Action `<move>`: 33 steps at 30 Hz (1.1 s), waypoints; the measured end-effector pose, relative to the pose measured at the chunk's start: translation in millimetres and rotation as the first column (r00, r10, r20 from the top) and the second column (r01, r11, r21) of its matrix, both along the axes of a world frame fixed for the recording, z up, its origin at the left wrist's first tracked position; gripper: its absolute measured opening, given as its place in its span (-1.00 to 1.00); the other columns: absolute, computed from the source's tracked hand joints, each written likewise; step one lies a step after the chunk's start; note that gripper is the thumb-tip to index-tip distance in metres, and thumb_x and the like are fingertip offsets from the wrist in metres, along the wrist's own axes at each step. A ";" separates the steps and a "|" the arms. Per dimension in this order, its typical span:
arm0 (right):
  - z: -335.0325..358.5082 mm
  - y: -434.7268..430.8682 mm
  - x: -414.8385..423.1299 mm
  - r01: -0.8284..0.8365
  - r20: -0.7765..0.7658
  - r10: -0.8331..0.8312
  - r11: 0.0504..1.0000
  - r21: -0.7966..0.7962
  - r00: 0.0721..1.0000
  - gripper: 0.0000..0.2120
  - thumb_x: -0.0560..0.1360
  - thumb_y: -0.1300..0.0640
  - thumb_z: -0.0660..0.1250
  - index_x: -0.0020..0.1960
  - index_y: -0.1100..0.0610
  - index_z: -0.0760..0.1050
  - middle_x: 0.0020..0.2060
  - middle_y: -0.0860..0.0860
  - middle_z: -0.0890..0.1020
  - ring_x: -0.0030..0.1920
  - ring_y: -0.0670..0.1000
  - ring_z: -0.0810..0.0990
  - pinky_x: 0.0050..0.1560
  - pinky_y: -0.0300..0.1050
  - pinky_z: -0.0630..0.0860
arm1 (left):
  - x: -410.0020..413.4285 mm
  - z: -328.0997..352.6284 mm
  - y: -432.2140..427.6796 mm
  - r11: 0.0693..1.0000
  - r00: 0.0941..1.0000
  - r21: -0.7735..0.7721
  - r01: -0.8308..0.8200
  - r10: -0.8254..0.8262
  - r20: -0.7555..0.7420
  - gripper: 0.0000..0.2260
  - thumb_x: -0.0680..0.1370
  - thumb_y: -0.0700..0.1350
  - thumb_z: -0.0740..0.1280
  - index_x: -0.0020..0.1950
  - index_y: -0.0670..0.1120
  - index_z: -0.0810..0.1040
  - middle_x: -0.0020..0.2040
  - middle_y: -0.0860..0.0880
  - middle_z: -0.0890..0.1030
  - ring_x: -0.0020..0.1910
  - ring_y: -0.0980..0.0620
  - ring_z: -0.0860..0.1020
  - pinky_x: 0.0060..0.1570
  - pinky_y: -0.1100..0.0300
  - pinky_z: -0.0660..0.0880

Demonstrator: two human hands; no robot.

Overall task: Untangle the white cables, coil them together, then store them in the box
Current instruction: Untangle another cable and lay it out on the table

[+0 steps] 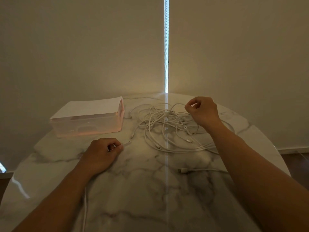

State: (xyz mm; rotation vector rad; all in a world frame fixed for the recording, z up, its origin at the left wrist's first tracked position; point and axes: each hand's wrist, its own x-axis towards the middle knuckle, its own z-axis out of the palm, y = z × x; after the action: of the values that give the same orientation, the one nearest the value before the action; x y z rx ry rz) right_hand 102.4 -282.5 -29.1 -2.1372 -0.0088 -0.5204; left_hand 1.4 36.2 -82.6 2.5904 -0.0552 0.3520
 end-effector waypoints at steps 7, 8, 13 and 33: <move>-1.5 9.1 -10.9 -0.129 -0.216 -0.058 0.644 -0.754 0.975 -0.91 0.47 0.20 0.40 -0.14 0.15 0.49 -0.15 0.10 0.56 -0.13 0.13 0.59 -0.11 -0.05 0.57 | 0.3 -1.8 1.1 1.000 1.000 -0.015 0.005 -0.005 0.001 -0.90 0.54 0.03 0.37 -0.15 0.12 0.65 -0.24 0.11 0.62 -0.23 0.17 0.52 -0.24 0.28 0.40; -4.2 10.9 -12.3 -0.183 -0.260 -0.039 0.607 -0.773 0.965 -0.89 0.47 0.21 0.39 -0.17 0.14 0.46 -0.16 0.12 0.55 -0.11 0.14 0.60 -0.13 -0.06 0.55 | 0.1 -2.1 1.5 1.000 1.000 -0.018 0.004 -0.004 0.004 -0.90 0.54 0.03 0.37 -0.15 0.12 0.66 -0.24 0.11 0.62 -0.24 0.17 0.52 -0.24 0.28 0.40; 5.4 27.4 -24.2 -0.085 -0.061 0.059 0.690 -0.719 0.996 -0.83 0.54 0.08 0.31 -0.11 0.20 0.49 -0.08 0.14 0.58 -0.10 0.16 0.57 -0.18 -0.08 0.46 | 1.1 -2.4 3.2 1.000 1.000 -0.024 0.016 -0.016 0.012 -0.89 0.53 0.01 0.38 -0.17 0.11 0.65 -0.26 0.10 0.62 -0.25 0.18 0.52 -0.24 0.27 0.41; 2.2 87.9 -27.7 -0.391 -0.227 0.327 0.844 -0.367 0.917 -0.90 0.48 0.25 0.36 -0.11 0.19 0.66 -0.16 0.04 0.66 -0.11 -0.03 0.58 -0.05 -0.23 0.44 | 0.7 -1.7 3.5 0.999 0.999 -0.023 0.029 -0.029 0.016 -0.89 0.54 0.01 0.37 -0.17 0.11 0.65 -0.26 0.09 0.62 -0.24 0.17 0.52 -0.23 0.25 0.41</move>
State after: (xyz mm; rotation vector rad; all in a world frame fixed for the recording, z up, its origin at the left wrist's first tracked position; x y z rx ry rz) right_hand 74.7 -194.5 -26.9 -2.4971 -0.4636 -0.1289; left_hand 2.1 39.7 -84.3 2.5611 -0.0936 0.3597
